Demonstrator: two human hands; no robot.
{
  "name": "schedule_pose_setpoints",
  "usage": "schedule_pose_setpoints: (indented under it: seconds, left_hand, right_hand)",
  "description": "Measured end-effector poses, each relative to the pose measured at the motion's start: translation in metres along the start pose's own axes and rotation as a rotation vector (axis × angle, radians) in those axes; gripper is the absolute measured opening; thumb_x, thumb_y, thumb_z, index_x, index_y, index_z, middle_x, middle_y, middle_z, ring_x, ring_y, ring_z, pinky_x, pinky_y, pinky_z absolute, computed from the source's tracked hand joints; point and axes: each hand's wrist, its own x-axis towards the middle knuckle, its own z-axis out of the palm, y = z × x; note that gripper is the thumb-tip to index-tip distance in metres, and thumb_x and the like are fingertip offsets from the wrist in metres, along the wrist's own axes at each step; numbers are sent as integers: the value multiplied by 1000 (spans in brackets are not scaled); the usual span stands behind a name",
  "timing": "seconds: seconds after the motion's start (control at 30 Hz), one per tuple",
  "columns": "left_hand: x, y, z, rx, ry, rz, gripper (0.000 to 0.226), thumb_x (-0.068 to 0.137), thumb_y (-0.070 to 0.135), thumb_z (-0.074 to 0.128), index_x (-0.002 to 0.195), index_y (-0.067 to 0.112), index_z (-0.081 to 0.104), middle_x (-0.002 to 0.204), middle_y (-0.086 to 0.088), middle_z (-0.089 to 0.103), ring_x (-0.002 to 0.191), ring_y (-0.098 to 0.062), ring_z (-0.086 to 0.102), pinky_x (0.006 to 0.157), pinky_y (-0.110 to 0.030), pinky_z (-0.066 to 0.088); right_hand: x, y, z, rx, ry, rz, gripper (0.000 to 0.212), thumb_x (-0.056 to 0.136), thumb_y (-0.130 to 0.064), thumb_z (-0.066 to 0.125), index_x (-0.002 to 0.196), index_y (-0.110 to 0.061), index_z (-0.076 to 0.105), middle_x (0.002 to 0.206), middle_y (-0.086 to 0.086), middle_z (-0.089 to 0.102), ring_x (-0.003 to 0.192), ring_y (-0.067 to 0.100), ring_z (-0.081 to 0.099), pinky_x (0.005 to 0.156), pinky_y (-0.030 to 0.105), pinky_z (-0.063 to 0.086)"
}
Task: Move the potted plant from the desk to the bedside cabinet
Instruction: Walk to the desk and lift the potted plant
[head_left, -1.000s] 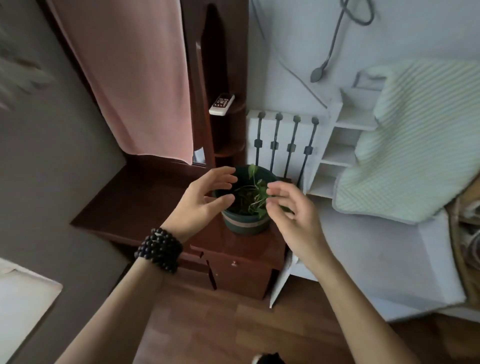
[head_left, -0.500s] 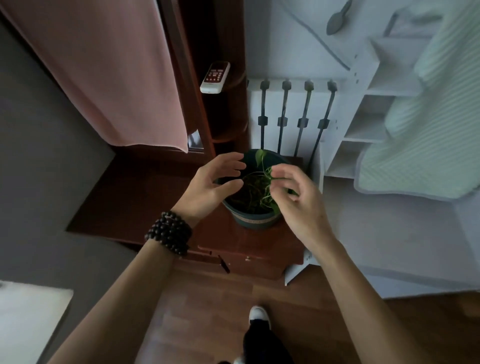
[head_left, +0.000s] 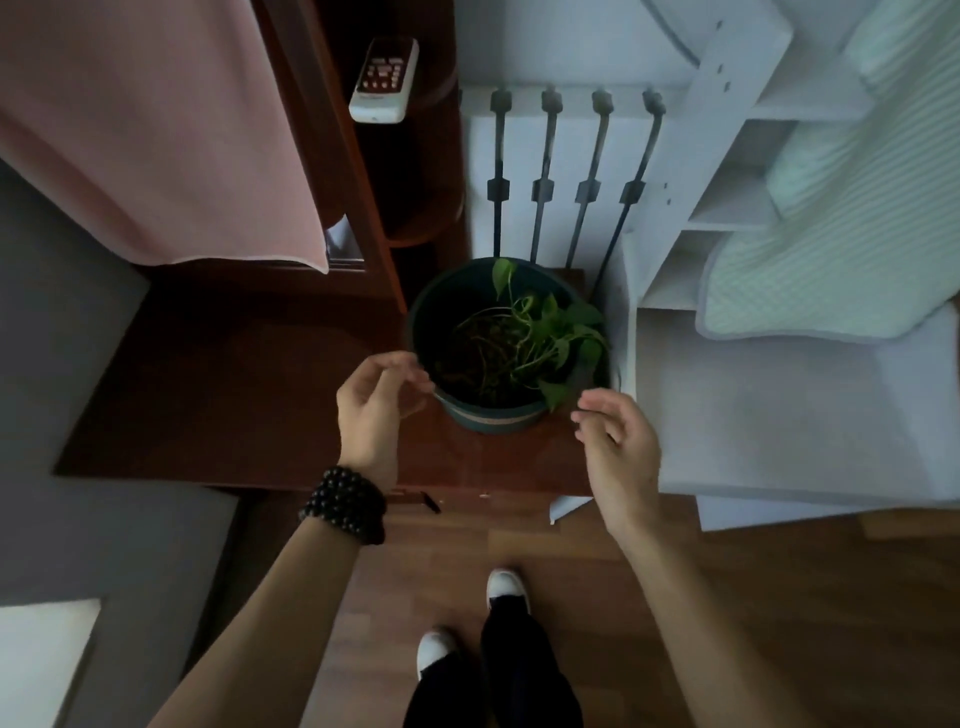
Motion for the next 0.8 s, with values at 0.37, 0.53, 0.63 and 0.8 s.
schedule_pose_setpoints:
  seconds: [0.37, 0.53, 0.63, 0.8]
  left_hand:
    - [40, -86, 9, -286, -34, -483, 51, 104, 49, 55, 142, 15, 57, 135, -10, 71, 130, -29, 66, 108, -52, 51]
    - [50, -106, 3, -231, -151, -557, 92, 77, 79, 55, 153, 27, 47, 146, -7, 65, 135, -26, 61, 109, -55, 46]
    - [58, -115, 6, -203, -207, -578, 95, 76, 86, 45, 153, 30, 49, 147, -5, 62, 138, -26, 57, 105, -52, 47]
    - [85, -123, 9, -151, -231, -541, 74, 98, 66, 42, 157, 22, 42, 159, -8, 51, 133, -12, 61, 111, -41, 48]
  right_hand:
    - [36, 51, 55, 414, -124, 388, 52, 110, -36, 45, 160, -23, 37, 159, -2, 48, 140, 21, 53, 111, 48, 49]
    - [49, 64, 61, 592, -151, 448, 67, 91, -46, 57, 155, -32, 43, 158, -6, 51, 147, 18, 43, 117, 52, 31]
    - [57, 75, 61, 688, -165, 485, 58, 86, -42, 53, 143, -35, 57, 152, -8, 55, 148, 17, 40, 126, 56, 13]
    - [95, 81, 64, 809, -155, 513, 36, 83, -46, 64, 111, -30, 79, 138, 4, 65, 146, 27, 47, 129, 53, 20]
